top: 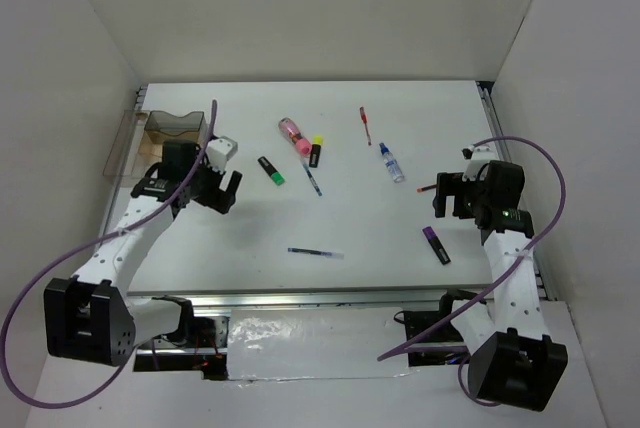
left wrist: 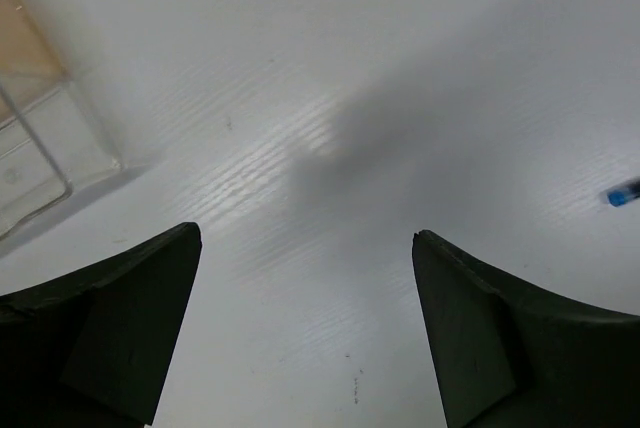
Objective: Sort the stationery into containers
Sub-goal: Pick up the pen from the center of the board.
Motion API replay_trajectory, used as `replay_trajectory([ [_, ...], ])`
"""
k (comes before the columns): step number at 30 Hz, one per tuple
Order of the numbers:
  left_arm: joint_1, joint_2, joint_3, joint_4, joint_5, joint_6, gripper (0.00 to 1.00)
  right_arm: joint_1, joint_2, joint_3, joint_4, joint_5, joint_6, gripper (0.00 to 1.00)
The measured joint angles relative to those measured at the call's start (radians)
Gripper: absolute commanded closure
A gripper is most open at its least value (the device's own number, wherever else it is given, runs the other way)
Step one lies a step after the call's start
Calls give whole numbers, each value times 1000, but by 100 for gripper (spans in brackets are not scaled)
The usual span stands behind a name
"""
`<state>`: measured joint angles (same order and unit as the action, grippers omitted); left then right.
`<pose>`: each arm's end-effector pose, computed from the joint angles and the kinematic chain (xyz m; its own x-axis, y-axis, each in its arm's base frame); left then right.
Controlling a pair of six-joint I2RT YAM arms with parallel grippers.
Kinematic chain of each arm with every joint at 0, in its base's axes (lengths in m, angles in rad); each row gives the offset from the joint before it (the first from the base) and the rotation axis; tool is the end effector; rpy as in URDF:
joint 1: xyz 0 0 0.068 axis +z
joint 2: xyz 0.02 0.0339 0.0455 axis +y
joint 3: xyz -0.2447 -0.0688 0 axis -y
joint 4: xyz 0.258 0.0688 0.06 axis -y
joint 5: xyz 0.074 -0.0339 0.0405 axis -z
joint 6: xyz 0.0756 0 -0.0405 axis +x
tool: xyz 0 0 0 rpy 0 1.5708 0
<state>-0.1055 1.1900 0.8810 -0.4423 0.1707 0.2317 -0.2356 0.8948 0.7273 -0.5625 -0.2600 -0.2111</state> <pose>0.2986 -0.0445 0.2180 -0.6085 0.2920 -0.7379 0.3770 0.9246 0.0550 0.2388 -0.0373 0.2225 -0.6423 -0.0541 -0.7646 -0.0974 0.9952 0.0115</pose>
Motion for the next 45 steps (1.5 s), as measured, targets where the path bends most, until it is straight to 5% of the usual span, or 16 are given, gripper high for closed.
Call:
replay_trajectory([
  [6,-174,29,30,-39,23,60,9,0,2,0,0,-3,0,0],
  [14,-595,115,53,-39,15,152,25,-3,10,0,0,-3,-11,0],
  [23,-822,282,78,0,-10,215,36,-21,21,-1,0,-2,-20,0],
  [45,-789,453,92,175,104,288,56,-24,28,-2,0,-2,-28,0],
])
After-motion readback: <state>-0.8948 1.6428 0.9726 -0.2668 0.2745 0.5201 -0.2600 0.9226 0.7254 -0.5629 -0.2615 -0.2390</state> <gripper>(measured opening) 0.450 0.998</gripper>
